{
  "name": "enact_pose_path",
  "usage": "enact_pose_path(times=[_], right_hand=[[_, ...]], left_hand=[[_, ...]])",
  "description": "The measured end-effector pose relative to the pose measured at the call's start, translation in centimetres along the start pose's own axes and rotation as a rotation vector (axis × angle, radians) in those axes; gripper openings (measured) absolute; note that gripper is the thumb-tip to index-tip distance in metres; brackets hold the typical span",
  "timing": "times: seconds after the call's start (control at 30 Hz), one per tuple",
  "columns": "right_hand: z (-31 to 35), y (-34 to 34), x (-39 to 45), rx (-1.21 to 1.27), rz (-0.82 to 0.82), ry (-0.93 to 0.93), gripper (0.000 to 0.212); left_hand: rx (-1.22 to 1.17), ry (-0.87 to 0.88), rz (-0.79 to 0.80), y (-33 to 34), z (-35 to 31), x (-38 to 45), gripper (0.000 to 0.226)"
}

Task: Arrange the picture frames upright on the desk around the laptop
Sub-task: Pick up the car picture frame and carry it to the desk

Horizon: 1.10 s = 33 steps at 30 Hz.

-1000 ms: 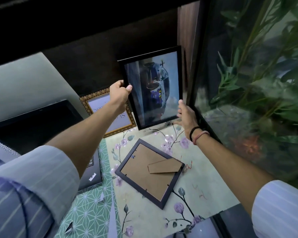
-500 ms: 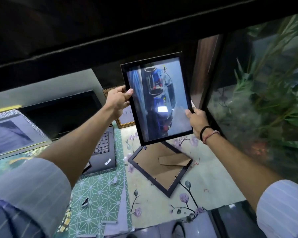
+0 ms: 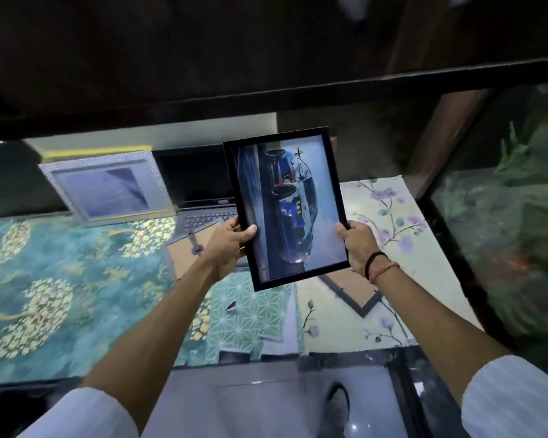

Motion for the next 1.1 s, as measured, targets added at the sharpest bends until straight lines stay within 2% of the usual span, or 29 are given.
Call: enact_pose_path(times=[0.13,0.43,0.67,0.9,1.1], right_hand=[[-1.8,8.5,-6.2,-0.019,0.048,0.016,0.013],[-3.7,20.9,-14.3,0.056,0.191,0.098,0.019],[-3.0,27.1,-15.1,-0.015,0.284,0.071,0.024],[-6.0,32.3,-12.3,-0.077,0.347,0.129,0.026],[-8.7,37.4,-9.1,-0.192,0.349,0.172,0.033]], left_hand=[[-0.024,0.043,-0.087,-9.2,0.5,-5.8,0.027],[-0.071,0.046,-0.140,-22.8,3.0,-14.3,0.022],[-0.156,0.013,-0.167,-28.0,5.6,-16.3,0.027],[-0.286,-0.065,-0.228,-32.1,7.7,-15.6,0.036],[-0.297,-0.101,-0.279,-36.4,8.2,-13.4,0.040]])
Point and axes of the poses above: each hand's wrist, its own x-axis towards the middle knuckle, its own y-axis out of the palm, z = x × y, the point moved 9 cm from there along x, towards the middle knuckle
